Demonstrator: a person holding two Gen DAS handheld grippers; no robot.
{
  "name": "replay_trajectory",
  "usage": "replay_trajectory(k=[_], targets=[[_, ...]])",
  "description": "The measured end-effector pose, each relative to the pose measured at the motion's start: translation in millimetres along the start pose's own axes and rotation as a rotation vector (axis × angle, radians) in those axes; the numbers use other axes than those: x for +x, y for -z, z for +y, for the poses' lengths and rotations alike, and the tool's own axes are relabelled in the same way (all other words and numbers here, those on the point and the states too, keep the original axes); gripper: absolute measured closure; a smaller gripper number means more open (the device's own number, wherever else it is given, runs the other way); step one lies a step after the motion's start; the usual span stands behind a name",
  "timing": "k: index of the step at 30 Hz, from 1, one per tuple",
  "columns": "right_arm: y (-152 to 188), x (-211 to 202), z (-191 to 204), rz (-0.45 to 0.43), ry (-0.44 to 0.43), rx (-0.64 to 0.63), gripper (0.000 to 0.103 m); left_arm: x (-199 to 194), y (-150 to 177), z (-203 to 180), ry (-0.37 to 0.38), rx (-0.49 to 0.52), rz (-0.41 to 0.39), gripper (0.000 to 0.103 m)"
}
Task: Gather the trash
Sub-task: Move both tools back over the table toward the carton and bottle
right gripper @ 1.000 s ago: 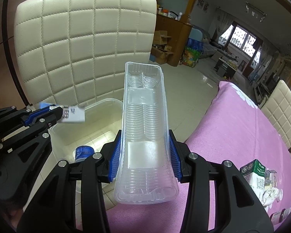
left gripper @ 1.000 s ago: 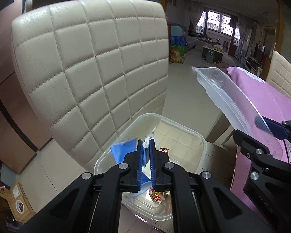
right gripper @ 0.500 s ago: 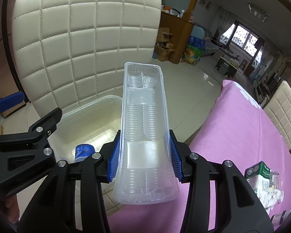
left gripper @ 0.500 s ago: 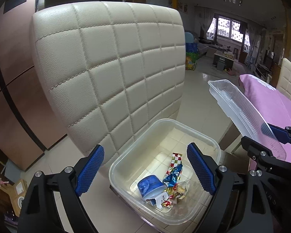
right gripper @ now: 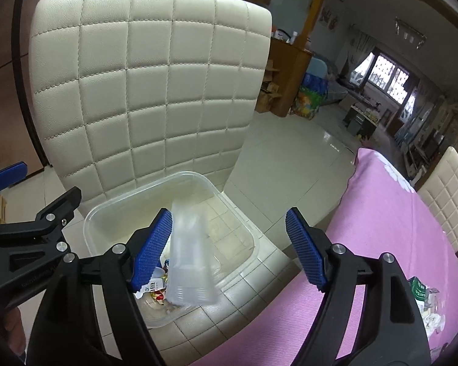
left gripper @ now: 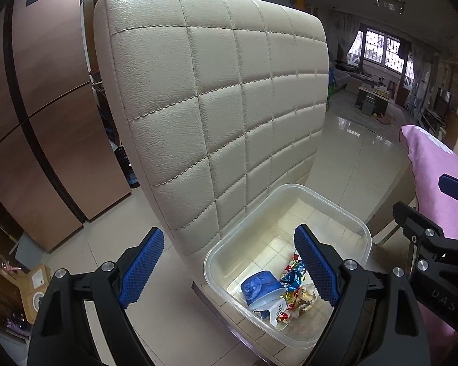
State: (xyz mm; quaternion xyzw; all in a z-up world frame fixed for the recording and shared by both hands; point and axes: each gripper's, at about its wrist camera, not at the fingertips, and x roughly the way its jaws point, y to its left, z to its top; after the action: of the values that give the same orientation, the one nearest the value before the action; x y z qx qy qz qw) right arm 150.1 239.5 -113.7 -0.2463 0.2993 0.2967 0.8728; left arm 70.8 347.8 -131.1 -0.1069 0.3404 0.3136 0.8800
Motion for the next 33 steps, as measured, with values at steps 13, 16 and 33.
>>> replay_trajectory(k=[13, 16, 33], targets=[[34.2, -26.1, -42.1, 0.027, 0.084, 0.058, 0.027, -24.6, 0.3, -49.8, 0.091, 0.080, -0.018, 0.018], [45.9, -37.1, -57.9, 0.029, 0.113, 0.079, 0.027, -36.9, 1.3, -70.1, 0.124, 0.118, -0.030, 0.018], [152.7, -126.2, -199.4, 0.044, 0.347, 0.346, 0.030, -111.6, 33.0, -218.2, 0.445, 0.344, 0.037, 0.018]])
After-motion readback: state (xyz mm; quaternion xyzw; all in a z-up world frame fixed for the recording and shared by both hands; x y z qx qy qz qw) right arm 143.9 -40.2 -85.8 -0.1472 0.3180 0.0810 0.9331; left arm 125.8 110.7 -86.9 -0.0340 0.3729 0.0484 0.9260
